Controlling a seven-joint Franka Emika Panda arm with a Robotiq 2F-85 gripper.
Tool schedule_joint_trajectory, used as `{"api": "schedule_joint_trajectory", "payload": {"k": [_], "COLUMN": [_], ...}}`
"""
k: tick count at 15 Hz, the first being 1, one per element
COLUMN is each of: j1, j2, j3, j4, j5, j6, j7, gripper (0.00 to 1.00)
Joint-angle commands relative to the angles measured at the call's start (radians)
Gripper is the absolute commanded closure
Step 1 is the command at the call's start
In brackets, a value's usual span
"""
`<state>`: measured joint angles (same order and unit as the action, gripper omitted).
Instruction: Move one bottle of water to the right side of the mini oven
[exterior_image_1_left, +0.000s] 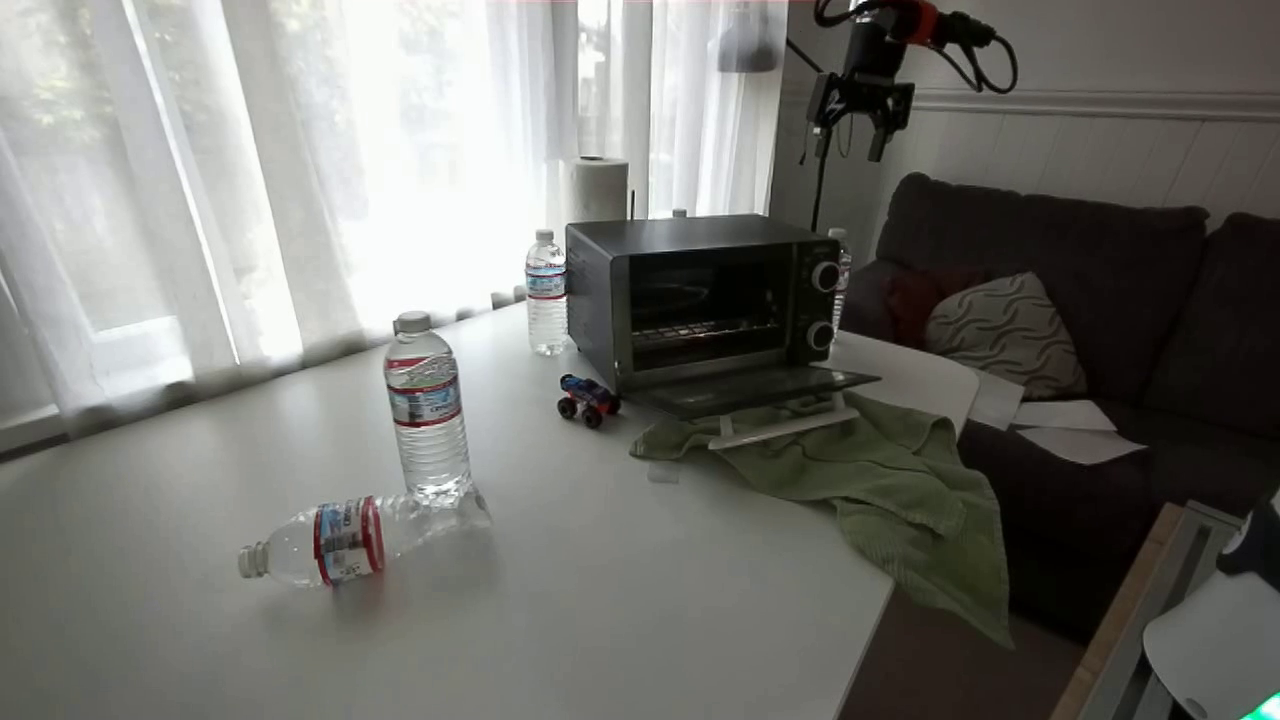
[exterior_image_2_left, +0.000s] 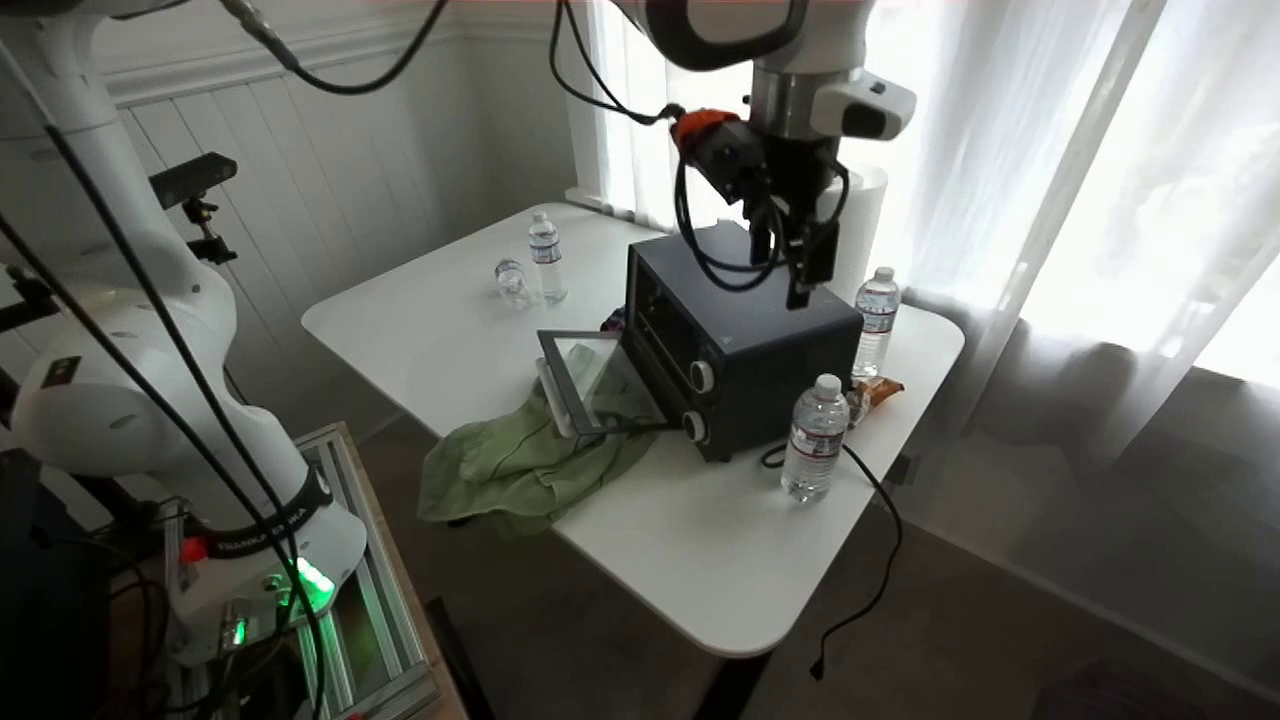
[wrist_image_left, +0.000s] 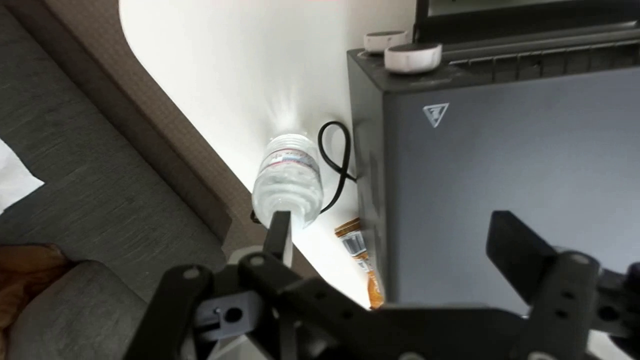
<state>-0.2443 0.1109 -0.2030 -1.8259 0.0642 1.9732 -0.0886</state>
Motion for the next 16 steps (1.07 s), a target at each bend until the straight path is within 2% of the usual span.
{"api": "schedule_joint_trajectory", "payload": {"k": [1, 8, 9, 12, 16], "j1": [0.044, 0.109, 0.105, 0.114, 0.114], "j2": [-0.209, -0.43, -0.352, -0.401, -0.404], "j3": [0.022, 0.071, 0.061, 0.068, 0.067], "j4": [-0.157, -0.277, -0.214, -0.246, -0.256], "j5": [-0.068, -0.12, -0.1, -0.102, -0.103], "j6": [-0.043, -0.131, -0.119, -0.129, -0.129], "j7": [-0.015, -0.039, -0.01, -0.019, -0.025], "gripper": [0.0, 0.0, 0.0, 0.0, 0.0]}}
